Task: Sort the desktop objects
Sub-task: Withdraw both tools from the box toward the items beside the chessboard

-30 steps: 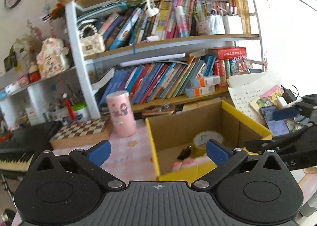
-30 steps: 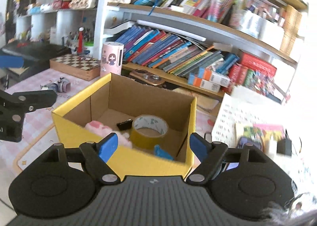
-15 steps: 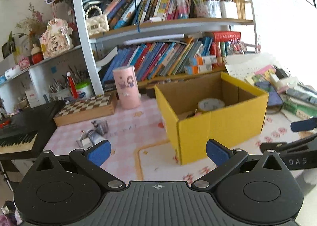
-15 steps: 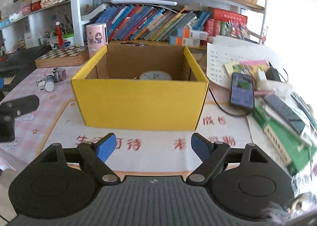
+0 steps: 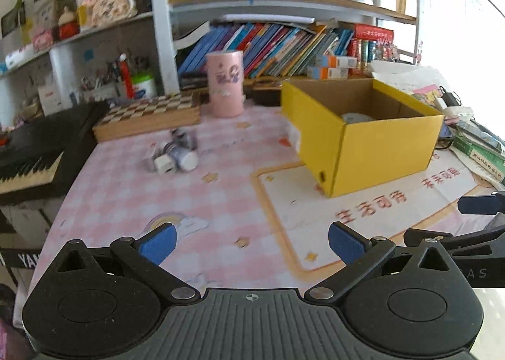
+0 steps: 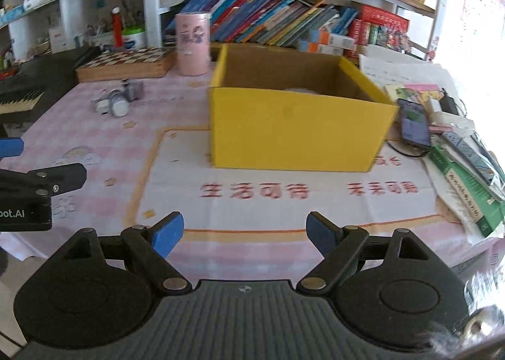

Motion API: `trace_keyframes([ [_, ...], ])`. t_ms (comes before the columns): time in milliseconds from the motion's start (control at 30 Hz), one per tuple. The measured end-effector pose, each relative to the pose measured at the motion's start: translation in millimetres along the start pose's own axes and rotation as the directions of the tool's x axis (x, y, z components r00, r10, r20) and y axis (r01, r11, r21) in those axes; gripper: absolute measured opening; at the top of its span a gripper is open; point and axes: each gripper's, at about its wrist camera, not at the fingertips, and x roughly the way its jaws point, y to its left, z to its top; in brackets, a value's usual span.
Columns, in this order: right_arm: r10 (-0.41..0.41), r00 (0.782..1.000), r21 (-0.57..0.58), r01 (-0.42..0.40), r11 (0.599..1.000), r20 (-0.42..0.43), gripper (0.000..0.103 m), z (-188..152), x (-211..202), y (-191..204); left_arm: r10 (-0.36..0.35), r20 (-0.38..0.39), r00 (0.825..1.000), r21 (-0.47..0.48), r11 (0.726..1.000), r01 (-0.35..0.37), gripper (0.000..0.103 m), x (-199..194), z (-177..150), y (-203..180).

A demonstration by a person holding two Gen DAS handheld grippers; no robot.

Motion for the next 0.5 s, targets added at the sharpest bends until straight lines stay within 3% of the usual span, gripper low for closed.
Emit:
trace_keyframes([
  [500,0.081,0.997,-0.082,-0.082,0.993,-0.013,0.084,12.8,10.1,97.4,0.038,-0.016,0.999,-0.075,0.996,-0.040,0.103,-18.1,-21.7,85.7],
])
